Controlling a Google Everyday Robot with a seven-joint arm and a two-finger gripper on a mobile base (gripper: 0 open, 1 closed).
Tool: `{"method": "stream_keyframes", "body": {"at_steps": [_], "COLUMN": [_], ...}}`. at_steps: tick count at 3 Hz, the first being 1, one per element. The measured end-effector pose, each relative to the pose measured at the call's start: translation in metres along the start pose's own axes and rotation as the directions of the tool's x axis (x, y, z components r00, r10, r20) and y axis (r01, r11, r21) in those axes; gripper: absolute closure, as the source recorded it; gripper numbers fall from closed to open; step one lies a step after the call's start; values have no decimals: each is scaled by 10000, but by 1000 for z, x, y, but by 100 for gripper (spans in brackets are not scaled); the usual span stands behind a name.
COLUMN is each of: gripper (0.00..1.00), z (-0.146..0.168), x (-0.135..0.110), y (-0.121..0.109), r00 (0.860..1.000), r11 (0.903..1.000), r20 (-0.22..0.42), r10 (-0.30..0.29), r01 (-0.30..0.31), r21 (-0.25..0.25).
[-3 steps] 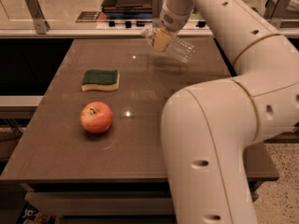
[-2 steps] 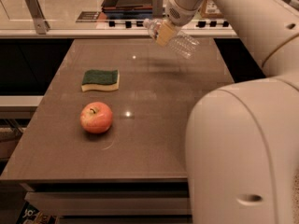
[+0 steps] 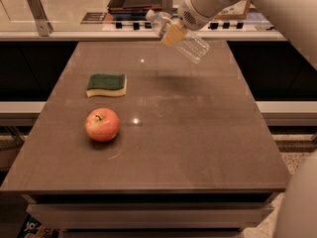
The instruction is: Place water bottle upright
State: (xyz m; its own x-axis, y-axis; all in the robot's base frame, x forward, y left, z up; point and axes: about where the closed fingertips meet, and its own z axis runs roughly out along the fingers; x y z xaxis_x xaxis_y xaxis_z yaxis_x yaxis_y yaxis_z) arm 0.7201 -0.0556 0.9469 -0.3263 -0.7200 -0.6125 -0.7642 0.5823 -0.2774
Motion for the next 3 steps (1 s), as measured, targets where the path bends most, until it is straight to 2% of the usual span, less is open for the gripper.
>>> {"method": "stream_keyframes", "body": {"at_steps": [1, 2, 3], "gripper": [100, 100, 100], "z": [-1, -12, -25], "x": [-7, -22, -35], "y": [7, 5, 2], "r00": [9964, 9788, 9476], "r11": [9992, 9962, 9920], "r20": [769, 1906, 3002], "r10": [-346, -756, -1095], "r01": [361, 825, 1233], "r21": [-188, -287, -273]}}
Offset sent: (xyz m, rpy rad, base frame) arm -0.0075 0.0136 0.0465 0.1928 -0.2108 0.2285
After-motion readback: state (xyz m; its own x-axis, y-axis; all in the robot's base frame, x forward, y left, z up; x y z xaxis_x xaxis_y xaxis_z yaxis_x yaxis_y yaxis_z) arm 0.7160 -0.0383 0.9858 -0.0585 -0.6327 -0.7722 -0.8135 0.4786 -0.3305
